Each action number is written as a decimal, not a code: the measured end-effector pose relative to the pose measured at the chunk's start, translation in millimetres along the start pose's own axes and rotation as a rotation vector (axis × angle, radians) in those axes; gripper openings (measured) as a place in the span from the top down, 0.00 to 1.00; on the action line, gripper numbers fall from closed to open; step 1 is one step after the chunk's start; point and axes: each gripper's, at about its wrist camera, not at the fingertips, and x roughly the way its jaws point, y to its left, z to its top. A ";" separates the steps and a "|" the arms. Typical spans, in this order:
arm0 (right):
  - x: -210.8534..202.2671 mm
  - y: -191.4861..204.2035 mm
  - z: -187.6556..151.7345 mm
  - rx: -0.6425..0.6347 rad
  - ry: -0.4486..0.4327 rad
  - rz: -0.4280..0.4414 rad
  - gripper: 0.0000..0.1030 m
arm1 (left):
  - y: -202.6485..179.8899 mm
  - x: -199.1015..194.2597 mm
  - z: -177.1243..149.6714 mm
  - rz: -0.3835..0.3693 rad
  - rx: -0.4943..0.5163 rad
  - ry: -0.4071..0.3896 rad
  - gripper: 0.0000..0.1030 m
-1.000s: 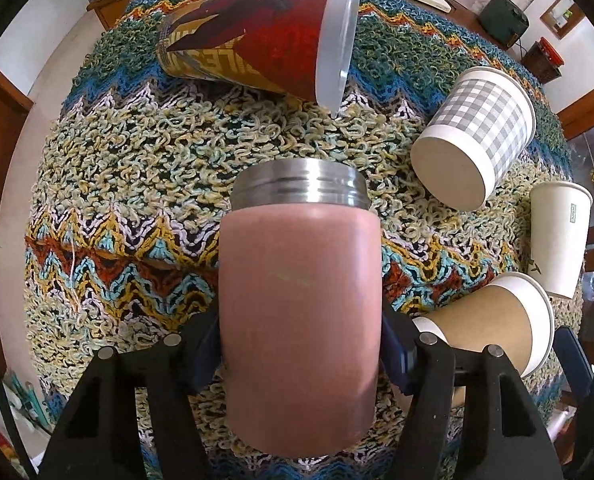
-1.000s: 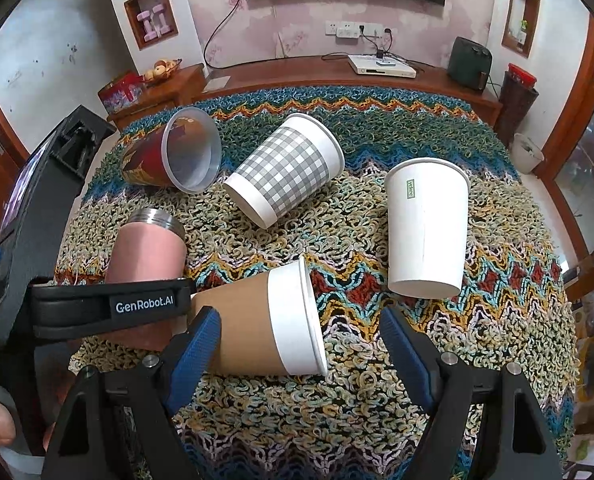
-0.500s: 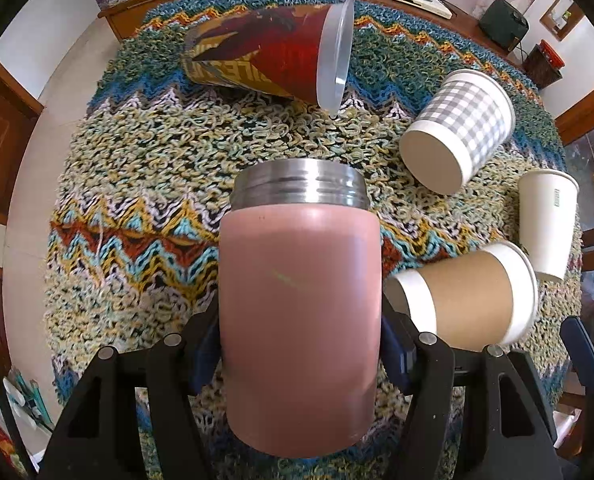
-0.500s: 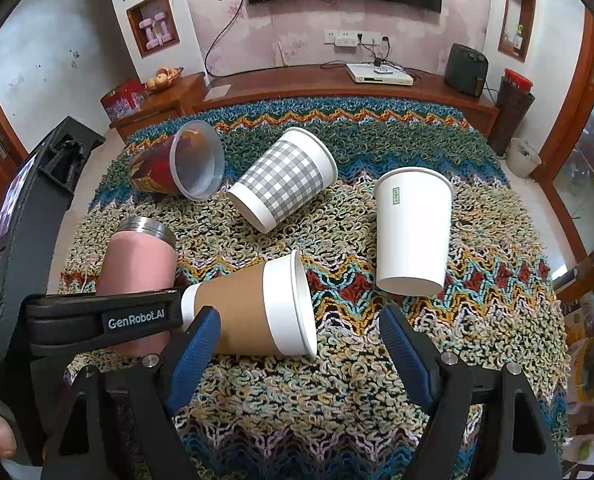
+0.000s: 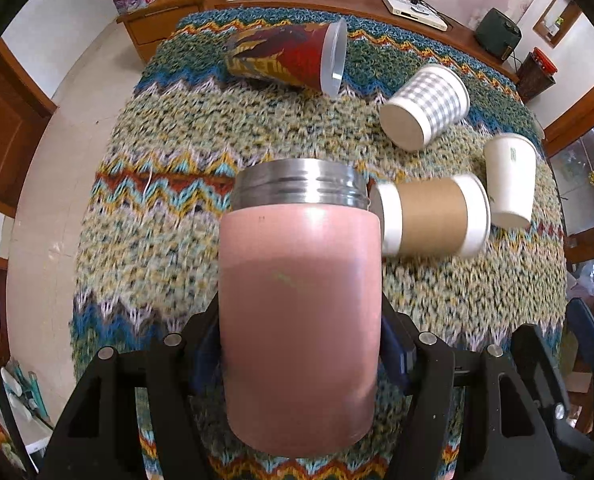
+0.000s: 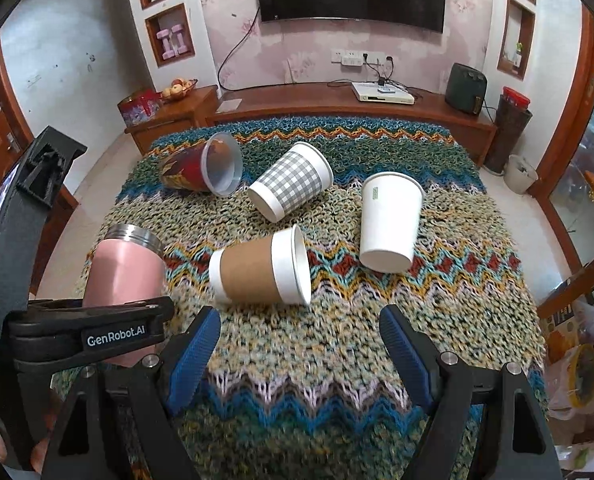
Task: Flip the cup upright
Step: 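Lift the pink tumbler off the blanket with the left tool, then rotate the left tool to turn the tumbler's steel rim upward, then lower the upright pink tumbler onto the blanket with the left tool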
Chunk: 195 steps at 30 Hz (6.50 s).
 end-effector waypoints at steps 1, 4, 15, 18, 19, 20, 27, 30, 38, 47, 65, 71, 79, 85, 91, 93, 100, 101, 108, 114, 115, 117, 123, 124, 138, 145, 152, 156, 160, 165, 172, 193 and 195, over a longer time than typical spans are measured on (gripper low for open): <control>-4.6 -1.0 -4.0 -0.004 -0.002 0.004 0.20 | 0.6 -1.1 -4.0 -0.001 -0.002 0.003 0.33; -17.2 -3.4 -17.8 -0.020 -0.001 0.019 0.20 | 0.6 -3.6 -21.7 -0.001 -0.005 0.013 0.33; -52.8 -22.6 -62.1 -0.016 0.001 -0.007 0.20 | -13.4 -6.7 -87.0 -0.018 0.027 0.016 0.33; -61.0 -26.8 -71.0 -0.007 -0.010 -0.009 0.20 | -18.2 -7.7 -100.7 -0.012 0.044 -0.001 0.33; -63.2 -28.1 -73.9 -0.005 -0.014 -0.014 0.20 | -19.7 -8.2 -104.5 -0.008 0.050 -0.009 0.33; -64.8 -29.2 -76.7 -0.002 -0.015 -0.019 0.20 | -20.9 -8.7 -108.1 -0.008 0.054 -0.019 0.33; -70.8 -36.6 -89.7 0.019 -0.009 -0.025 0.20 | -27.3 -0.5 -112.9 -0.038 0.049 -0.013 0.33; -68.9 -40.0 -91.2 0.033 -0.002 -0.029 0.20 | -32.1 7.7 -112.2 -0.072 0.036 0.021 0.33; -57.2 -48.7 -88.3 0.066 0.025 -0.015 0.20 | -49.1 18.0 -112.4 -0.114 0.051 0.041 0.33; -32.4 -48.1 -77.9 0.104 0.111 0.099 0.20 | -55.9 30.6 -111.5 -0.101 0.073 0.066 0.32; 4.3 -42.1 -76.9 0.134 0.217 0.190 0.20 | -61.8 34.9 -104.0 -0.147 0.064 0.026 0.11; 14.5 -44.1 -73.3 0.168 0.255 0.260 0.20 | -51.6 31.4 -108.0 -0.152 0.085 0.056 0.09; 29.8 -30.9 -67.7 0.167 0.315 0.368 0.20 | -17.2 -8.1 -119.1 -0.125 0.083 -0.021 0.09; 49.7 -13.0 -66.3 0.162 0.387 0.427 0.20 | -2.7 -26.9 -128.7 -0.135 0.090 -0.066 0.09; 71.2 5.6 -66.4 0.140 0.447 0.430 0.20 | 9.4 -32.1 -128.4 -0.134 0.081 -0.084 0.09; 78.2 9.5 -65.6 0.143 0.474 0.449 0.20 | 10.7 -30.4 -129.0 -0.130 0.080 -0.084 0.09; 108.0 28.9 -56.0 0.125 0.578 0.491 0.20 | 20.8 -24.1 -132.7 -0.131 0.051 -0.057 0.09; 113.1 32.6 -55.6 0.126 0.592 0.493 0.20 | 22.1 -24.2 -132.9 -0.131 0.046 -0.058 0.09; 137.1 50.7 -61.5 0.141 0.670 0.504 0.33 | 26.7 -25.4 -134.1 -0.127 0.032 -0.061 0.09; 137.8 50.2 -59.5 0.141 0.642 0.501 0.35 | 27.7 -30.0 -134.2 -0.126 0.030 -0.070 0.09; 135.3 49.5 -58.5 0.136 0.629 0.500 0.35 | 27.9 -30.9 -134.4 -0.125 0.030 -0.074 0.09; 124.0 41.1 -55.2 0.137 0.599 0.504 0.35 | 27.8 -33.0 -134.6 -0.123 0.032 -0.081 0.09; 83.9 26.9 -34.9 0.076 0.342 0.421 0.35 | 22.6 -38.1 -135.5 -0.117 0.052 -0.113 0.09; 78.4 26.1 -33.5 0.057 0.285 0.389 0.35 | 21.4 -37.8 -135.1 -0.117 0.056 -0.119 0.09; 61.2 24.5 -59.1 -0.066 -0.234 0.208 0.35 | 36.4 -38.2 -125.9 -0.144 -0.054 -0.236 0.09; 59.4 33.1 -71.5 -0.054 -0.239 0.190 0.35 | 38.1 -43.9 -121.6 -0.152 -0.074 -0.285 0.09; 49.6 38.3 -87.6 -0.091 -0.241 0.169 0.35 | 30.5 -46.7 -121.8 -0.164 -0.054 -0.302 0.09; 45.4 41.1 -96.9 -0.104 -0.240 0.164 0.35 | 29.0 -46.5 -122.1 -0.169 -0.052 -0.304 0.09; 44.3 43.1 -98.6 -0.118 -0.244 0.159 0.35 | 26.4 -46.1 -122.5 -0.169 -0.043 -0.304 0.09; 43.6 46.8 -102.0 -0.138 -0.249 0.145 0.35 | 23.4 -45.7 -123.8 -0.173 -0.038 -0.303 0.09; 42.4 50.1 -104.8 -0.153 -0.247 0.132 0.35 | 19.0 -44.4 -122.5 -0.186 -0.001 -0.325 0.09; 8.6 49.1 -116.3 -0.147 -0.309 0.154 0.25 | 11.3 -57.4 -135.3 -0.246 0.033 -0.360 0.03; 3.5 46.7 -116.7 -0.138 -0.313 0.151 0.25 | 9.2 -62.6 -137.9 -0.251 0.038 -0.370 0.03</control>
